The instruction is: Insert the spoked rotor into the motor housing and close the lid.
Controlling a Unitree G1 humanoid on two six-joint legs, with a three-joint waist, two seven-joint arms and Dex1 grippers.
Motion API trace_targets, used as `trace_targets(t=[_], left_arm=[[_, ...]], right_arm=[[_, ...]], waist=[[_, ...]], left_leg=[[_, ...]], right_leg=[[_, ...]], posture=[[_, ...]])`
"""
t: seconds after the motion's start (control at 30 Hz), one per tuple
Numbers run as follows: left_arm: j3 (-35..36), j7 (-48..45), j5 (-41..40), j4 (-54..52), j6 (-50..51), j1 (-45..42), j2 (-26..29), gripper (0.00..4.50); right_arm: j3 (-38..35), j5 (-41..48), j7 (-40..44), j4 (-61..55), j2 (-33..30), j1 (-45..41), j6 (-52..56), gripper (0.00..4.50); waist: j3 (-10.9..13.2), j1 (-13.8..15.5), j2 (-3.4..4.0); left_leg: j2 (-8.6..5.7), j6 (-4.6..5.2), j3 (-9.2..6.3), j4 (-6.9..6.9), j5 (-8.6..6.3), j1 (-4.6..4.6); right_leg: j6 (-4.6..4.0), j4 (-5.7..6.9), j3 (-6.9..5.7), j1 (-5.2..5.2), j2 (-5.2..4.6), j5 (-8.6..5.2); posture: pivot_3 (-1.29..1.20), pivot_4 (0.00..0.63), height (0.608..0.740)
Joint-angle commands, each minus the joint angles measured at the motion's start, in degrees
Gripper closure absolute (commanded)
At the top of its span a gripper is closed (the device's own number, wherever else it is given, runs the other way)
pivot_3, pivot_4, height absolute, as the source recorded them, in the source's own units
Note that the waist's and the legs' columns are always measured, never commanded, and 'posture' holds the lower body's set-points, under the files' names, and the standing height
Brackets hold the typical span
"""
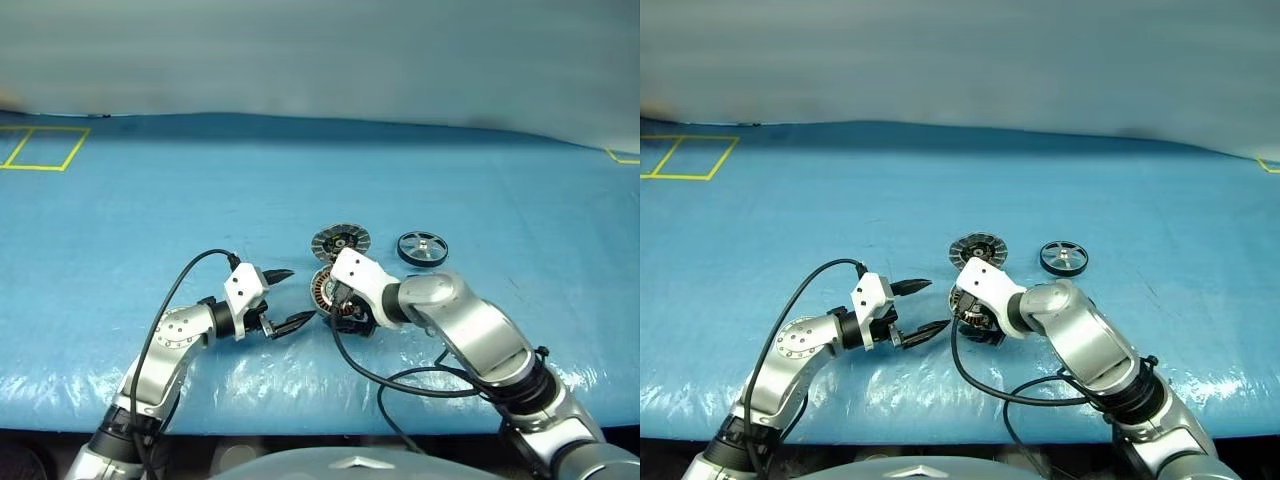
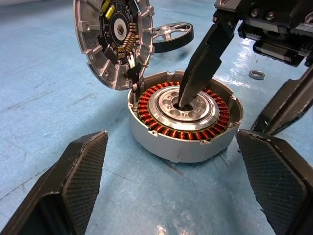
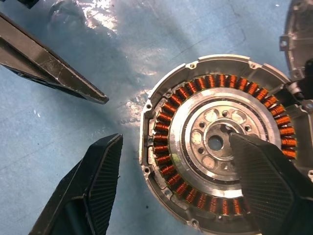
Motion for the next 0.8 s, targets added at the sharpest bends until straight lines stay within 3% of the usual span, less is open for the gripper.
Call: trace_targets(t=[0.03,0.23,0.4,0.57,0.8], left_arm=[[-0.13,-1.05,-0.72,-0.86,-0.67,-0.91,-0.08,0.0],[-1.19,-2.43,-0.41,-1.51,-1.54,-1.51,0.05,0.0],[-2.71,-5.11,-2.23,-3.17,-1.19,-2.22,-0.49,0.0],[-5.67,-7.59,-2.48,-2.36,-1.25,-4.92,-1.79,0.0],[-10.39,-9.84,0.32,1.55,-3.68,-8.88,-3.56,0.0]], right_arm=[[-5.16,2.57,-1.31,-5.32,-1.49,2.95,-4.27,0.82],[-20.17,1.76,-9.12,-9.27,0.73,20.47,-27.78,0.82],[-31.16,8.13,-11.68,-8.52,8.01,33.44,-35.93,0.82],[-31.88,5.72,-14.72,-5.86,8.84,42.32,-42.04,0.82],[-31.77,3.25,-19.53,-0.78,10.17,47.02,-48.32,0.82]], waist=[[0.01,0.13,0.01],[0.02,1.03,0.0],[0.03,1.28,0.04],[0.06,1.3,0.11],[0.06,1.28,0.14]], left_leg=[[-0.01,0.0,-0.04,0.0,0.0,-0.06],[-0.05,0.01,-0.12,0.01,-0.01,-0.12],[0.01,0.01,-0.08,0.1,-0.01,-0.07],[0.01,0.01,-0.02,0.24,0.0,0.1],[-0.01,0.02,0.12,0.46,0.0,0.27]], right_leg=[[-0.01,0.0,-0.02,-0.02,0.0,0.01],[0.05,-0.04,-0.12,0.01,-0.02,-0.05],[0.06,0.02,-0.12,0.05,0.02,-0.05],[-0.07,0.06,-0.03,0.23,0.03,-0.11],[-0.1,0.07,0.13,0.43,0.04,-0.09]], posture=[[0.0,0.15,0.74],[0.0,0.15,0.74],[0.0,0.15,0.74],[0.0,0.15,0.74],[0.0,0.15,0.74]])
